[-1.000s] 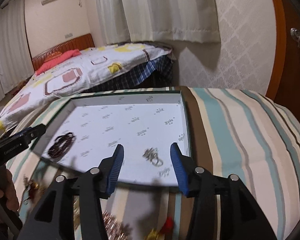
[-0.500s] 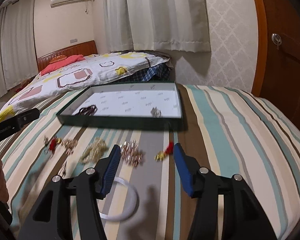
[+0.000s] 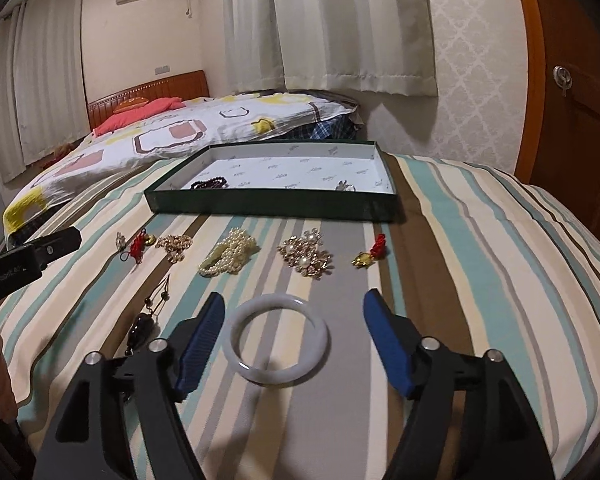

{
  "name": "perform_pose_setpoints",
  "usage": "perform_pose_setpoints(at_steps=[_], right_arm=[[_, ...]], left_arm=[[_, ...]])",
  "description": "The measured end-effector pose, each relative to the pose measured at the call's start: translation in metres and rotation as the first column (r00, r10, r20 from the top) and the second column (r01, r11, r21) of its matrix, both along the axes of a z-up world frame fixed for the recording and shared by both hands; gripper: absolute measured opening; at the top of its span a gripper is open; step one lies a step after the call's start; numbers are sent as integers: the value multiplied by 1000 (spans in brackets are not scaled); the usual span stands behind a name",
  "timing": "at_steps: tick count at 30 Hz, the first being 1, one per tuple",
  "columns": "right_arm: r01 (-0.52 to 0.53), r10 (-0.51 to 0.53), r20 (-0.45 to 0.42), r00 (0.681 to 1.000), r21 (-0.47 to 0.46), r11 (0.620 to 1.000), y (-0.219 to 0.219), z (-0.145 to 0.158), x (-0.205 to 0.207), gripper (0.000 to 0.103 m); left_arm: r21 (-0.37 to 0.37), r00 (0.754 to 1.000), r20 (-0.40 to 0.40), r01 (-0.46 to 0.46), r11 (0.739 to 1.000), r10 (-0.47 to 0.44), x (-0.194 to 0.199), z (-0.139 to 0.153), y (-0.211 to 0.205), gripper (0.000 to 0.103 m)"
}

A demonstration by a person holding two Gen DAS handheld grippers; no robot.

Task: Organize jewelry
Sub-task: 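Withdraw both tools from the box back over the jewelry row, then grasp the black corded pendant with the left tool while the right tool grasps the white jade bangle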

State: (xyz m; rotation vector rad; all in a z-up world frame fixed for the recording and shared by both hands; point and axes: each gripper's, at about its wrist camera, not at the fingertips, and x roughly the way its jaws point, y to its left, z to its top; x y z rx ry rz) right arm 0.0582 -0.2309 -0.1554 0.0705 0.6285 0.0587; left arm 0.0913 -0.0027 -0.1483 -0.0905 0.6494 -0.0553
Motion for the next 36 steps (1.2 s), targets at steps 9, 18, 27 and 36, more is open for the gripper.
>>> perform_pose_setpoints(at_steps=[9, 18, 27, 36], right_arm=[[-7, 4, -70, 998, -34, 999, 11, -15, 10, 78], [-25, 21, -151, 988, -21, 999, 11, -28, 17, 72], [20, -17, -151, 988, 15, 1000, -8, -25, 13, 69], [54, -48, -137, 989, 42, 998, -25, -23, 7, 69]], left_arm=[[-8, 999, -42, -12, 1000, 12, 1, -13, 4, 68], [-7, 998, -63, 6, 1000, -6, 2, -18, -3, 68], [-1, 994, -80, 74, 997, -73, -4, -21, -24, 68], [55, 978, -119, 178, 982, -171, -7, -33, -57, 52]])
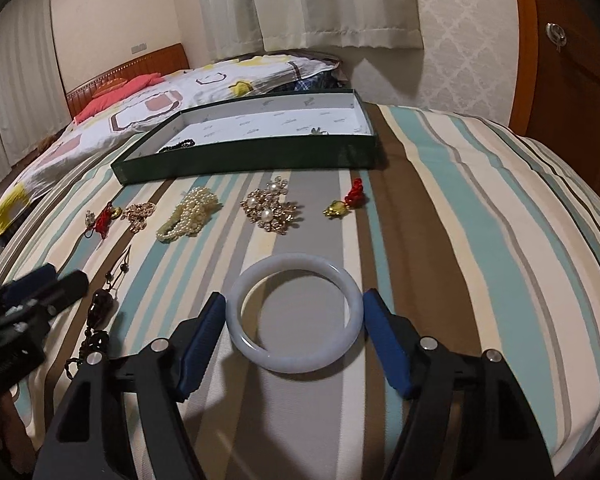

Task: Organize jewelry
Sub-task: 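Grasp the black corded pendant with the left tool while the right tool grasps the white jade bangle, then carry the pendant and the bangle in both tools over the green box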

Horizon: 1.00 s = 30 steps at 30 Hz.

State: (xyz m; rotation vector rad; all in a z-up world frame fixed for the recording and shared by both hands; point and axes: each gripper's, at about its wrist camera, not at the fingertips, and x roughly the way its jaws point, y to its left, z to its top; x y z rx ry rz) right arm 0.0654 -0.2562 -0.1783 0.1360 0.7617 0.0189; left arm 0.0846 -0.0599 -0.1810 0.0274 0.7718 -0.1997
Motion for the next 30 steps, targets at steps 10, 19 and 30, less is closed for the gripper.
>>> perform_pose_setpoints(at_steps=[10, 19, 30], right_arm=[[4, -4, 7, 1000, 3, 1000, -2, 1, -1, 69], [1, -1, 14, 1000, -9, 1000, -1, 4, 0, 69], [-10, 12, 67, 998, -32, 999, 3, 23, -3, 69]], left_arm=[[21, 998, -60, 29, 999, -27, 3, -15, -6, 47], [2, 997, -51, 65, 998, -64, 1, -15, -7, 17], [-16, 997, 33, 73, 997, -72, 2, 10, -6, 17]])
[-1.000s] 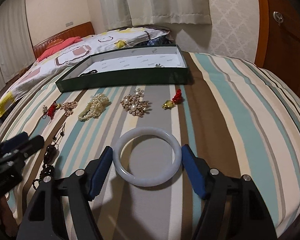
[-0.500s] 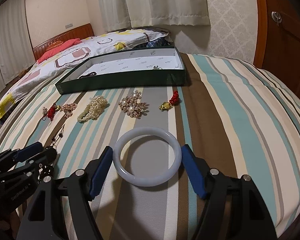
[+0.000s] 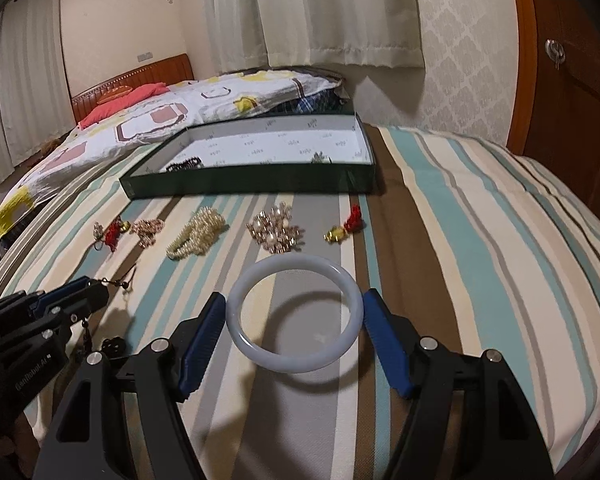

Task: Organize jewelry
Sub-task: 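Carry the pendant and the bangle in both tools over the green box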

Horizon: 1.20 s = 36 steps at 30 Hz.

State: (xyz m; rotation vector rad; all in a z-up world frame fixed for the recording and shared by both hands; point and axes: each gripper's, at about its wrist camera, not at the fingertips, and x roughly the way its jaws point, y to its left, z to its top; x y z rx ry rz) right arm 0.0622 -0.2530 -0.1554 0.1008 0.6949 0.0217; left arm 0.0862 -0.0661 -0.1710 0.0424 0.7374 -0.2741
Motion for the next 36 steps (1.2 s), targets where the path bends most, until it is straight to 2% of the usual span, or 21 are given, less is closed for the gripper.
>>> perform_pose_setpoints(at_steps=[8, 13, 16, 19, 23, 27, 36], right_arm=[[1, -1, 72, 997, 3, 1000, -6, 33, 24, 69], [-4, 2, 117, 993, 12, 1000, -9, 52, 54, 69], [-16, 15, 144, 989, 8, 1000, -8, 62, 76, 69], [-15, 15, 156, 988, 1, 1000, -7, 65, 99, 69], [-13, 15, 138, 990, -12, 1000, -8, 58, 128, 69], [-8, 10, 87, 996, -24, 1000, -14, 39, 158, 69], [-21, 21, -36, 999, -20, 1000, -22, 7, 195, 69]], left_arm=[[-35, 997, 73, -4, 999, 7, 28, 33, -3, 17], [-76, 993, 114, -3, 997, 11, 62, 56, -9, 17], [-75, 989, 149, 5, 997, 7, 84, 66, -18, 17], [-77, 988, 152, 4, 997, 8, 112, 68, -26, 17], [-72, 989, 150, -4, 997, 14, 142, 63, -33, 17], [-55, 992, 122, -10, 998, 17, 172, 48, -42, 17], [-5, 1000, 2, -7, 1000, 7, 216, 2, -51, 17]])
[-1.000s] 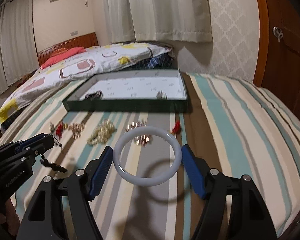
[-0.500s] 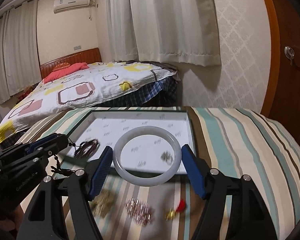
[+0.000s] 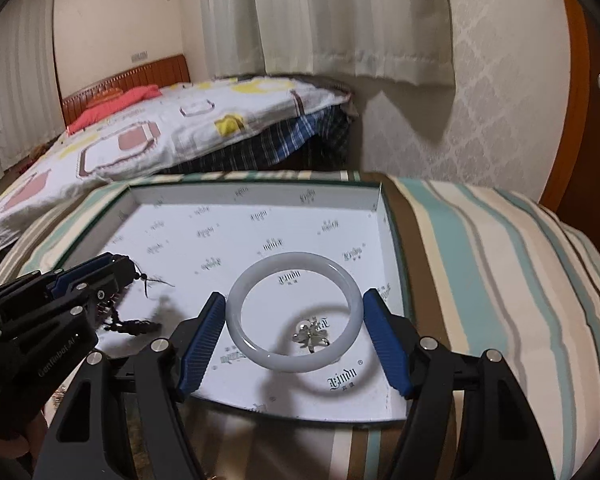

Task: Organize jewelry
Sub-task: 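Carry the pendant and the bangle in both tools over the green box, then open both tools to set the pendant and bangle inside the box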

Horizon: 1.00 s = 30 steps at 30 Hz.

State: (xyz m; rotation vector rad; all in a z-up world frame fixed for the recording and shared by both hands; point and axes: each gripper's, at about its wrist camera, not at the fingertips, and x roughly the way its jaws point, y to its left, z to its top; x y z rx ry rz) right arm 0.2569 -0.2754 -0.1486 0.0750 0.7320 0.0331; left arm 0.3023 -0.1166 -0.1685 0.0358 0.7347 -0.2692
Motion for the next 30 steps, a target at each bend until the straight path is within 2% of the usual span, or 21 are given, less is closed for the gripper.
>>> perform_pose_setpoints(at_steps=[11, 13, 16, 17, 24, 30], right_arm=[[-18, 18, -104, 994, 0, 1000, -2, -15, 14, 69], [-21, 20, -112, 994, -10, 1000, -1, -16, 15, 69], [-35, 33, -113, 993, -13, 999, 1, -16, 16, 70], [-35, 34, -113, 993, -11, 999, 1, -16, 16, 73], [-29, 28, -94, 995, -3, 1000, -1, -12, 13, 74], [-19, 19, -37, 999, 14, 1000, -5, 7, -2, 74]], left_arm=[[6, 991, -135, 4, 1000, -4, 20, -21, -2, 17], [1, 988, -155, 1, 1000, -1, 22, -24, 0, 22], [3, 989, -145, -3, 1000, 3, 20, -23, 1, 43], [4, 990, -142, -3, 1000, 4, 19, -23, 1, 52], [2, 990, -140, -12, 1000, 12, 17, -19, 3, 53], [-15, 997, -69, -28, 1000, 27, -1, 3, 10, 57]])
